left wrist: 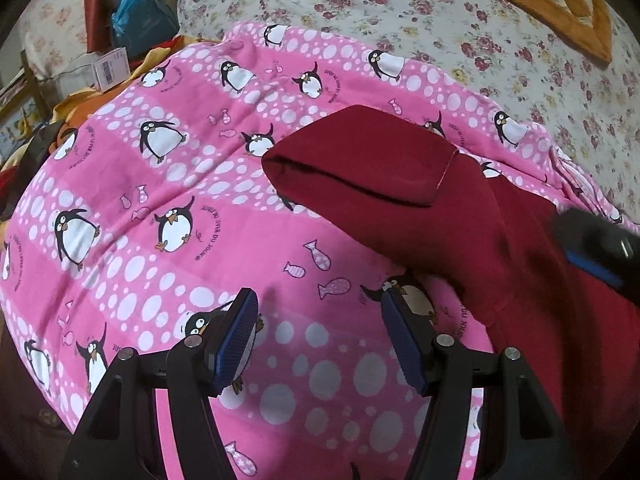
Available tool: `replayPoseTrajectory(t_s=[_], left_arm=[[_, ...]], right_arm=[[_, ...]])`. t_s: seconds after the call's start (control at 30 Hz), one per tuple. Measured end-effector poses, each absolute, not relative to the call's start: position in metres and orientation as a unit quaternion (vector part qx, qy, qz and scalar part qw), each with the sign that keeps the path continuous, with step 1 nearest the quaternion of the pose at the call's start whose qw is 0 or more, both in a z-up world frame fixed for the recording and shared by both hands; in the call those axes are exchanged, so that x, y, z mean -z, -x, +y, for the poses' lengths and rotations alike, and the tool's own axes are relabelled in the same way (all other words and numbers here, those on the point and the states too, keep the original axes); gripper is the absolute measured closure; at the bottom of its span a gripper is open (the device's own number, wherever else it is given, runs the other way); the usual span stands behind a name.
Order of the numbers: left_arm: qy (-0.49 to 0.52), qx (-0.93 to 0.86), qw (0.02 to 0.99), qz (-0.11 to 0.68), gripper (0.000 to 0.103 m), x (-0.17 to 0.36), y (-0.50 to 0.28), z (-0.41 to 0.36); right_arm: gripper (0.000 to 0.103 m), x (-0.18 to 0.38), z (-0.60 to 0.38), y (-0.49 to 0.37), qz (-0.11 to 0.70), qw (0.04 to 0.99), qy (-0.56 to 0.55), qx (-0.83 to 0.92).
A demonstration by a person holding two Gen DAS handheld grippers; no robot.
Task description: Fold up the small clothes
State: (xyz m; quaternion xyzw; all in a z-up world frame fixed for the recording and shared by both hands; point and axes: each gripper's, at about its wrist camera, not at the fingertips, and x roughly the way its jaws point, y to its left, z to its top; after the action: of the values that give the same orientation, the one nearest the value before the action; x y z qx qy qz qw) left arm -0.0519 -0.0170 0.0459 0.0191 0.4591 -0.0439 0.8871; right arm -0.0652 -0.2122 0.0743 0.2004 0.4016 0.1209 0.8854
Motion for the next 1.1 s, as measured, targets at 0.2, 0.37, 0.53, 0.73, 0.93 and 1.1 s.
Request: replayPoseTrajectory(t_s=[0.2,0.37,0.53,0.73,0.93,1.1], left_arm=[[-0.017,0.039,0.885,0.463,0.058,-0.044,0.043,-0.014],[-0.005,0.034,0.885,0.465,0.058,-0.043,0.036,-0.009],[0.001,0.033,0.884,0.467,0.058,-0.042,0.032,-0.007],[0.002,0.029,0.882,0.47,0.058,-0.039,0.029,-0.007],[0.0,0.027,0.881,0.473,0.058,-0.038,0.027,-0.007],[0.0,0.028,0.88,0.474,0.058,-0.038,0.026,-0.01]], right_arm=[[0.034,-0.053,-0.193,0.018,0.423,0.86,-0.231,-0.168],[0.037,-0.033,-0.184,-0.01,0.435,0.849,-0.243,-0.174],[0.037,-0.023,-0.182,-0.028,0.436,0.843,-0.258,-0.182],[0.049,-0.02,-0.18,-0.042,0.433,0.843,-0.262,-0.179],[0.094,-0.011,-0.183,-0.05,0.433,0.84,-0.281,-0.168],[0.095,-0.022,-0.197,-0.033,0.418,0.839,-0.302,-0.172]])
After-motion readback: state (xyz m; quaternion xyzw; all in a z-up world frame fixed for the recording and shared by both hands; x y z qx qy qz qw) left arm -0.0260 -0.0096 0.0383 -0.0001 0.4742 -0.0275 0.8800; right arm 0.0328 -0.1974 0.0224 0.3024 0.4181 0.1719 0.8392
